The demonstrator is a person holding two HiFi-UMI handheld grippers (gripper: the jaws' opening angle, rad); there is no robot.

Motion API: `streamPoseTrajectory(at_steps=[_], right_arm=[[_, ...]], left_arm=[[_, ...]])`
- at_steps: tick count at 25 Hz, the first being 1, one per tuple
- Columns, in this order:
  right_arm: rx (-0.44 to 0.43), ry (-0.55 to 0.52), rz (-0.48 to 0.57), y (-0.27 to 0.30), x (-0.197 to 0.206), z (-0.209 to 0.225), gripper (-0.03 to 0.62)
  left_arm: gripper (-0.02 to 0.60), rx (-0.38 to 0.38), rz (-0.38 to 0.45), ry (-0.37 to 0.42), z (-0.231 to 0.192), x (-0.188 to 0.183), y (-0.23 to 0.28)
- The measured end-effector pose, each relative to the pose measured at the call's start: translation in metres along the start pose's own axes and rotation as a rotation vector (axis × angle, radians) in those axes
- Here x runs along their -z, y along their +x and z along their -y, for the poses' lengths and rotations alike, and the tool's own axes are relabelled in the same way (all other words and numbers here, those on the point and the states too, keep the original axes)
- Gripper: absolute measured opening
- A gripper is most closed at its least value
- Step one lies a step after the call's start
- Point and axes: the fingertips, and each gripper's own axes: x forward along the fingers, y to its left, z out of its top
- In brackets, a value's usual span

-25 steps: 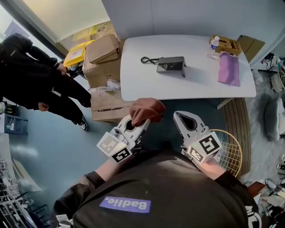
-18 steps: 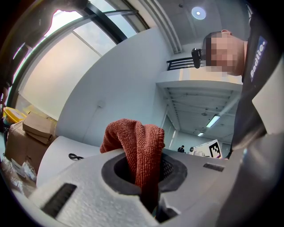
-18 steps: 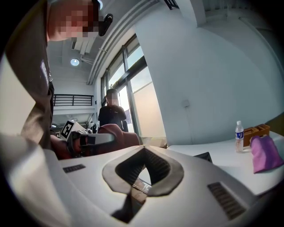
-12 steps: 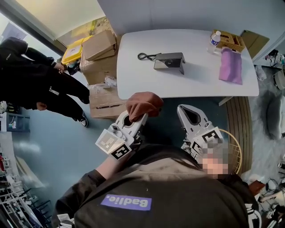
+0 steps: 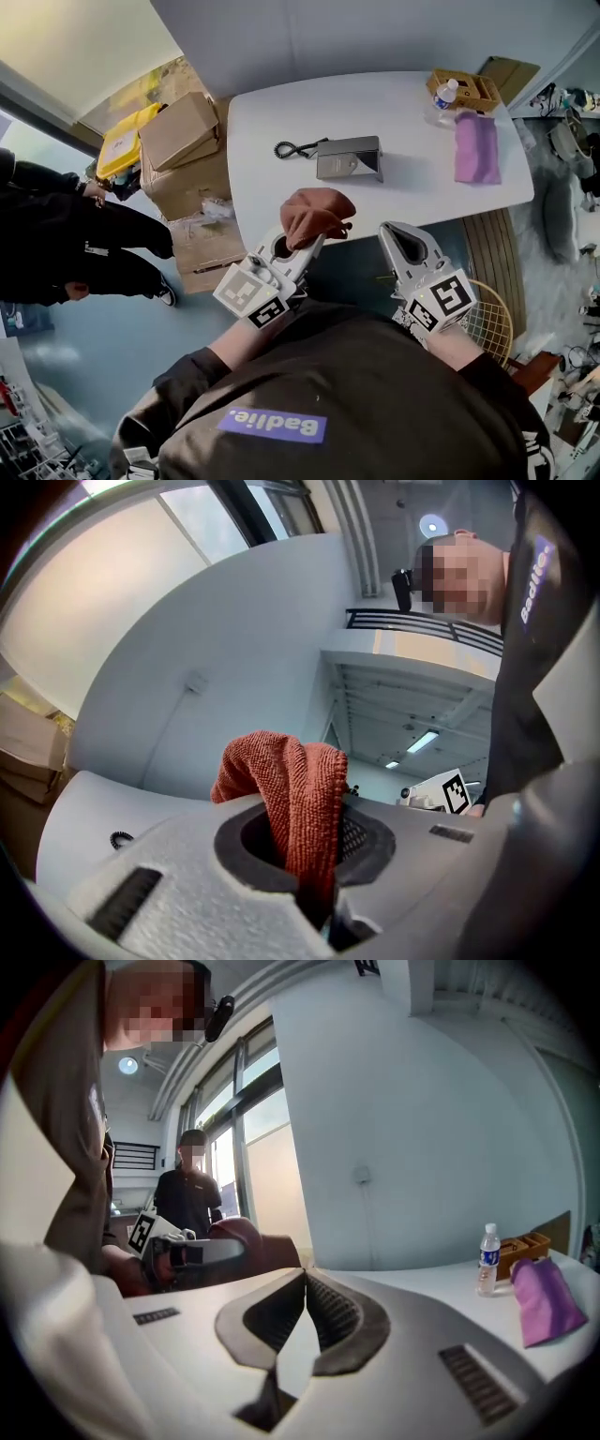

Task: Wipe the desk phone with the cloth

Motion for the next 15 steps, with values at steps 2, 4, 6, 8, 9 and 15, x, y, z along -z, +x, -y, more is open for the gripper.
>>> streamPoseTrajectory(at_steps=[2, 4, 6, 8, 9, 15], right_arm=[[0.033, 0.002, -0.001, 0.014, -0.006, 0.010, 0.028], [0.051, 0.003, -0.003, 0.028, -0.008, 0.019, 0.027], [0.061, 0.013, -0.009, 0.035, -0.005, 0.029, 0.028], [0.065, 0.021, -0.012, 0.039, -0.003, 0.043, 0.028], [0.060, 0.023, -0.013, 0.042, -0.002, 0.051, 0.027], [-0.014, 0.052, -0.050, 0.049, 0.014, 0.102, 0.028]], left_arm=[[0.032, 0.025, -0.017, -0.005, -0.018, 0.000, 0.013], [0.032, 0.037, -0.037, -0.007, -0.034, 0.001, 0.024], [0.032, 0.035, -0.058, -0.017, -0.046, 0.008, 0.035], [0.032, 0.027, -0.068, -0.031, -0.054, 0.014, 0.050], [0.032, 0.019, -0.068, -0.032, -0.058, 0.016, 0.058], [0.032, -0.075, -0.094, -0.036, -0.069, 0.044, 0.103]])
